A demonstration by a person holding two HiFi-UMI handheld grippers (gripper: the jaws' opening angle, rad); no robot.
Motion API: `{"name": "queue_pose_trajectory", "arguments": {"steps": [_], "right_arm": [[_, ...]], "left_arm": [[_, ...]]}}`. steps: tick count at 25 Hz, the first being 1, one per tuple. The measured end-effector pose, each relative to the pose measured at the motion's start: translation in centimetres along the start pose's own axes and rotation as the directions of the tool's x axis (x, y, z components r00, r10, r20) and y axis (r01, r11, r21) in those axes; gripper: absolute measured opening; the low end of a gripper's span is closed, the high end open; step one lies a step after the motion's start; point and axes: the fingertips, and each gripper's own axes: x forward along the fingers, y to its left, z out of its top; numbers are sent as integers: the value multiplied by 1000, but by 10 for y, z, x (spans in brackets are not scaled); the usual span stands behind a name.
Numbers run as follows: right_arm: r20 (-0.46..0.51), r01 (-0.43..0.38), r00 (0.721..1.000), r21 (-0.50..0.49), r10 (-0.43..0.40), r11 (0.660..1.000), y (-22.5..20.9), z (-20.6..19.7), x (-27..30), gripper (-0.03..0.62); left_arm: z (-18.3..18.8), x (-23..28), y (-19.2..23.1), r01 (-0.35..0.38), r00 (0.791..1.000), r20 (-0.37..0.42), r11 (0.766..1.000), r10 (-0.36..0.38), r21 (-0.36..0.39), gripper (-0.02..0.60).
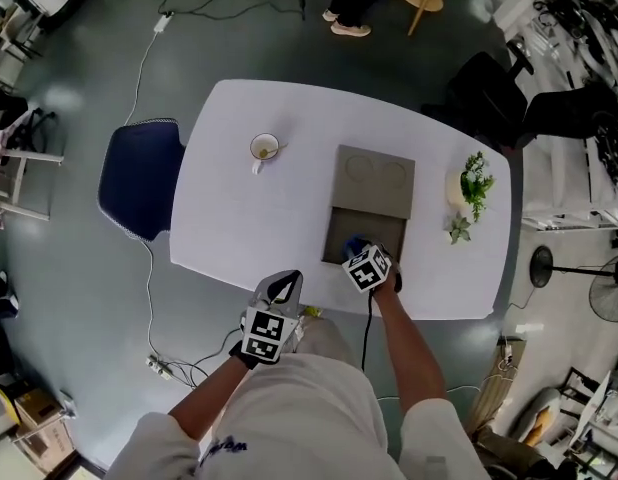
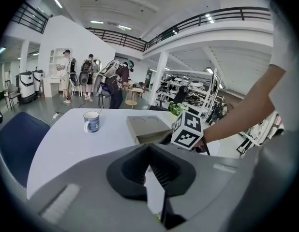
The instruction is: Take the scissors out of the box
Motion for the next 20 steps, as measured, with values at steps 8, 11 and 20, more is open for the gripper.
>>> {"name": "queue_pose_trajectory", "arguments": {"steps": [8, 11, 20], "right_arm": [[326, 21, 929, 421, -174, 907, -44, 34, -92, 74], [424, -5, 875, 493, -235, 870, -54, 47, -131, 74], [708, -192, 603, 577, -369, 794, -74, 83, -274, 75]], "left_arm": [[47, -24, 28, -35, 997, 64, 998, 31, 60, 2], [68, -26, 38, -47, 995, 92, 996, 39, 81, 2], [155, -34, 37, -48, 970, 242, 989, 14, 138, 2]]}}
